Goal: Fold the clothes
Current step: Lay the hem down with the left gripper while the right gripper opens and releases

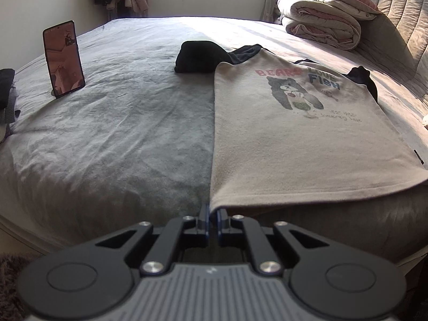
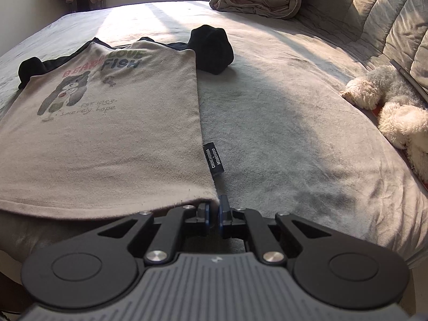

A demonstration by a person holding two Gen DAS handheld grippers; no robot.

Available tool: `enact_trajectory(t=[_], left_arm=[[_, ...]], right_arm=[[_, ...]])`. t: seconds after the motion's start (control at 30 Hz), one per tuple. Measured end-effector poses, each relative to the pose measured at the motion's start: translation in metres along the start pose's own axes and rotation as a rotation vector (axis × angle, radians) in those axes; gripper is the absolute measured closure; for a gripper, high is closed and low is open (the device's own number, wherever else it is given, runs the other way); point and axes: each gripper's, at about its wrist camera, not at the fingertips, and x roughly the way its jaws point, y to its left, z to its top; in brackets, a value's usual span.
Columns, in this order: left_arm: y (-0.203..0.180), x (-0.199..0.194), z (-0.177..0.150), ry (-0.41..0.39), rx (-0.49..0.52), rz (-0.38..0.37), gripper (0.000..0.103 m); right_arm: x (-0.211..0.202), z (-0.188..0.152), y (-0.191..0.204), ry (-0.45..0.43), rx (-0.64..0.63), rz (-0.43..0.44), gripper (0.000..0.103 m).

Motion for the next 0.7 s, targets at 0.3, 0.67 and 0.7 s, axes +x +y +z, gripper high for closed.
enact_trajectory(t=[0.3,0.67,0.7], left_arm=[[0.01,0.001,0.003,0.053,0.002,-0.1,0.073],[0.043,-0.009,0.027,0.071,-0.111,-0.242,0.047],[0.043,-0.008,0.034,0.066,-0.111,-0.244,0.045]], right_arm=[[-0.006,0.004,-0.003,0.025,0.026,0.036,0.063],[-0.023,0.019,-0.019,0.094,0.144,0.083,0.048],[-0.024,0.022,-0.019,0.099,0.145,0.086,0.048]])
